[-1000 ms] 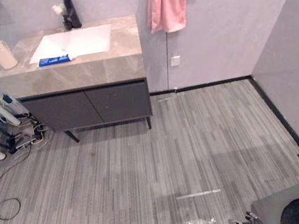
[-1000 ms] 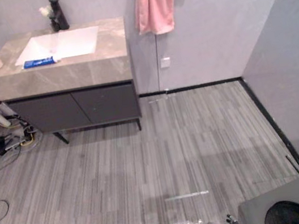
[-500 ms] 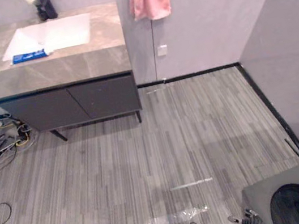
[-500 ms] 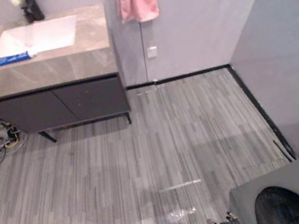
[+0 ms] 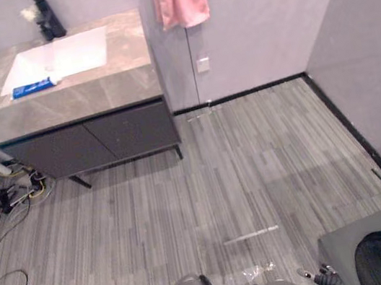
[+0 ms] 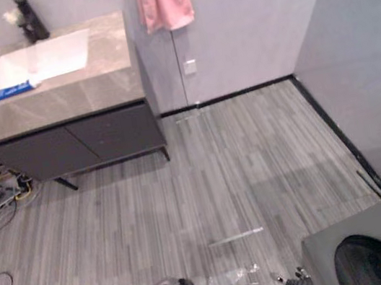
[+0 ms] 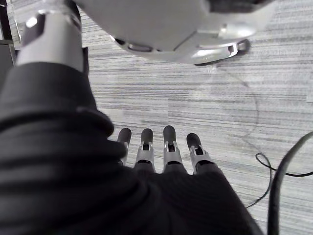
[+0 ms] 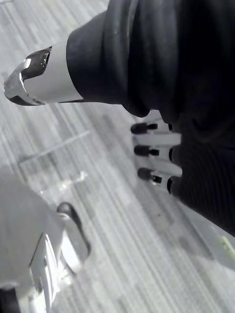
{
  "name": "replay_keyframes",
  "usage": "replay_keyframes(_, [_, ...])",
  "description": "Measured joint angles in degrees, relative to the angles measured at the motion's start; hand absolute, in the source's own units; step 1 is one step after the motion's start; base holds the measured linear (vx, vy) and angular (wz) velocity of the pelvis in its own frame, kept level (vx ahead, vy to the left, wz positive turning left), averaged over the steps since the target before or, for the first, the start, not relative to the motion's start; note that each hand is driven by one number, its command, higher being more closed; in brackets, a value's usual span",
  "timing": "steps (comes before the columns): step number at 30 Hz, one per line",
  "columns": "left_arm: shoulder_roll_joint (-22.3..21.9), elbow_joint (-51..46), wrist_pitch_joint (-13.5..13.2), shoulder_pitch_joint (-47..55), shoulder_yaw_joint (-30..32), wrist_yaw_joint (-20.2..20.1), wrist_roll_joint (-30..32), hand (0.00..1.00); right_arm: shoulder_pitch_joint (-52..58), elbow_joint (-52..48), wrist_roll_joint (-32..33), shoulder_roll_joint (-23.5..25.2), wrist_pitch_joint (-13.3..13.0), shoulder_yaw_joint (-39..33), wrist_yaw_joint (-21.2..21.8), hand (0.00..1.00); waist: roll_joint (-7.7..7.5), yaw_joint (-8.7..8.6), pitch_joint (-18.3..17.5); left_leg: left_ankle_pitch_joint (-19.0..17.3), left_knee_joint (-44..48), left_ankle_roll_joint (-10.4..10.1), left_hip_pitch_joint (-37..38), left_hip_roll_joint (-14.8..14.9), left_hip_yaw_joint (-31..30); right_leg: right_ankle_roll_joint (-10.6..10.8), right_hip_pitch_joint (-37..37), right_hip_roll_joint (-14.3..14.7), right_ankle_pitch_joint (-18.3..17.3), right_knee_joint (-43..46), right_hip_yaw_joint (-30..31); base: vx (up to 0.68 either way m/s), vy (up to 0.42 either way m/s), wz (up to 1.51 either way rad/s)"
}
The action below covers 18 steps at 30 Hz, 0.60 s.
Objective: Organize washtable
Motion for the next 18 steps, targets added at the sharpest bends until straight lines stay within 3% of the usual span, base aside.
replay_keyframes(1, [-0.25, 0.04, -0.01, 0.19, -0.03, -0.07, -0.45, 0.0, 0.27, 0.1, 0.01, -0.25, -0.02, -0.06, 0.04, 0.0, 0.42, 0.01, -0.11, 1.24, -2.03, 0.69, 0.42, 0.16, -0.32, 0.69, -0.18, 0.19, -0.86, 0.5, 0.99, 0.28, 0.293, -0.77])
replay_keyframes(2, [0.25, 0.44, 0.06, 0.2, 0.04, -0.16, -1.07, 0.0, 0.25, 0.11, 0.0, 0.04, 0.0, -0.18, 0.01, 0.0, 0.07, 0.16, -0.67, 1.72, -2.18, 3.82, 1.25, -0.94, 1.06, 1.63, -0.52, -0.88, -2.36, 1.97, 1.93, 0.34, 0.271, -0.6])
replay_keyframes(3, [1.13, 0.47, 0.06, 0.39, 0.02, -0.14, -1.32, 0.0, 0.43, 0.03, -0.04, 1.0, 0.0, -0.52, 0.17, 0.0, -1.44, 0.04, -1.46, 0.28, -2.79, 4.2, 1.46, -2.28, 2.71, 3.09, -1.73, -2.52, -3.05, 3.92, 1.7, 0.3, 0.222, -0.54])
replay_keyframes(5, [1.54, 0.51, 0.08, -0.18, -0.1, -0.16, -1.41, 0.0, 0.3, -0.02, -0.07, 1.46, 0.03, -0.49, 0.31, 0.0, -2.42, 0.46, -2.01, -0.38, -4.68, 4.9, 2.5, -3.65, 4.61, 4.11, -5.8, -3.72, -3.48, 10.87, 0.59, 0.27, 0.125, -0.5])
replay_keyframes(7, [1.61, 0.79, 0.19, -0.21, -0.37, -0.07, -1.66, 0.0, 0.04, -0.03, -0.07, 1.72, 0.04, -0.54, 0.37, 0.0, -2.44, 0.31, -1.97, -0.3, -6.69, 6.16, 5.53, -4.43, 5.82, 7.13, -9.2, -4.55, -2.46, 19.45, -1.58, 0.33, 0.17, -0.38])
replay_keyframes(9, [1.91, 1.33, 0.19, -1.01, -2.25, -0.05, -2.06, 0.0, -0.27, 0.03, -0.04, 0.72, 0.02, -0.32, 0.61, 0.0, -1.79, -0.02, -1.78, -0.29, -10.06, 7.15, 12.23, -4.31, 6.34, 6.99, -11.6, -6.48, -4.9, 26.61, -9.59, 0.37, 0.129, -0.26])
replay_keyframes(10, [1.91, 1.57, 0.19, -1.25, -2.54, -0.05, -2.35, 0.0, -0.43, 0.02, -0.04, 0.57, 0.02, -0.13, 0.78, 0.0, -0.89, -0.04, -1.5, -0.22, -10.94, 7.04, 13.62, -3.98, 6.59, 6.59, -12.27, -6.57, -5.32, 26.72, -11.61, 0.32, 0.054, -0.19])
replay_keyframes(13, [2.04, 1.72, 0.14, -3.57, -4.79, 1.28, -2.23, 0.0, -1.73, -0.14, -0.01, -0.58, -0.37, 1.56, 1.04, 0.0, -0.02, -0.97, -1.44, 0.07, -12.89, 6.53, 17.21, -1.16, 7.0, 5.61, -17.98, -5.0, -5.29, 22.08, -17.32, 0.3, -0.017, -0.03])
replay_keyframes(15, [1.56, 1.8, 0.01, -5.03, -6.52, 1.08, -2.22, 0.0, -2.23, -0.47, 0.01, -0.65, -0.59, 1.79, 1.02, 0.0, 0.23, -1.72, -1.28, 0.4, -14.02, 5.98, 18.61, 0.21, 6.64, 4.2, -21.68, -4.26, -1.39, 15.78, -18.91, 0.37, -0.101, 0.15])
replay_keyframes(16, [0.85, 1.78, -0.05, -5.45, -6.84, 1.08, -2.17, 0.0, -1.73, -0.47, -0.01, -0.38, -0.91, 1.96, 0.96, 0.0, -0.41, -1.95, -1.34, 0.14, -14.87, 3.44, 20.96, 0.1, 6.04, 3.38, -22.33, -4.41, 7.56, 7.25, -19.85, 0.38, -0.139, 0.22])
replay_keyframes(18, [-0.36, 2.01, -0.2, -5.88, -6.53, 1.04, -1.83, 0.0, -0.94, -0.23, 0.3, 0.14, -1.15, 1.88, 1.2, 0.0, -1.77, -2.01, -1.26, -1.52, -14.71, 0.54, 23.42, -0.86, 4.64, 0.87, -22.3, -5.72, 15.45, 6.86, -19.33, 0.41, -0.196, 0.25])
